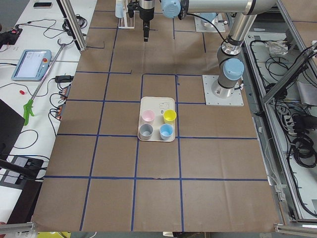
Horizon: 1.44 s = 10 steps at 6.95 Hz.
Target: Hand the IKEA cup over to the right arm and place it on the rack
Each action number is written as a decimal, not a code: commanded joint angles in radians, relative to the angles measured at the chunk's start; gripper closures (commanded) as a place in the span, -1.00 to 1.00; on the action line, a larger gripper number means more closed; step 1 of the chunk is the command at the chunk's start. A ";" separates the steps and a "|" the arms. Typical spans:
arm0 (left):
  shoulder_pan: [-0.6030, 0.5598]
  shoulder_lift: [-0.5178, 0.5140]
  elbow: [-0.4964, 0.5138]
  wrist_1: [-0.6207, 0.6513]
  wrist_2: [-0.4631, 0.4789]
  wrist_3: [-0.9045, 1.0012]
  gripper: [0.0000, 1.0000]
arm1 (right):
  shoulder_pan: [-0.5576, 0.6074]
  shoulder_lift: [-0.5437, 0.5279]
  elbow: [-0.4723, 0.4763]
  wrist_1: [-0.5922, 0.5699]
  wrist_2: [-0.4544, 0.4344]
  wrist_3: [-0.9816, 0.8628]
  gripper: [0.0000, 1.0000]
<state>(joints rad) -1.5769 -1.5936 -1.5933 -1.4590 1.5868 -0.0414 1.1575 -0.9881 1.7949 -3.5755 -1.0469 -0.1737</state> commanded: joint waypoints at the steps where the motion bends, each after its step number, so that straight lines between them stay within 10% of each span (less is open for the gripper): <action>1: 0.000 0.001 -0.002 0.000 -0.030 0.000 -0.99 | 0.004 -0.068 0.001 0.077 -0.012 -0.010 -1.00; 7: 0.000 0.004 -0.005 -0.006 -0.022 0.006 -0.99 | 0.072 -0.394 0.000 0.870 -0.028 -0.012 -1.00; 10: 0.000 0.006 -0.005 -0.021 -0.021 0.006 -0.99 | 0.198 -0.489 -0.008 1.219 -0.189 -0.003 -1.00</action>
<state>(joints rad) -1.5769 -1.5883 -1.5987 -1.4747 1.5658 -0.0353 1.3010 -1.4432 1.7918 -2.4751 -1.1723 -0.1804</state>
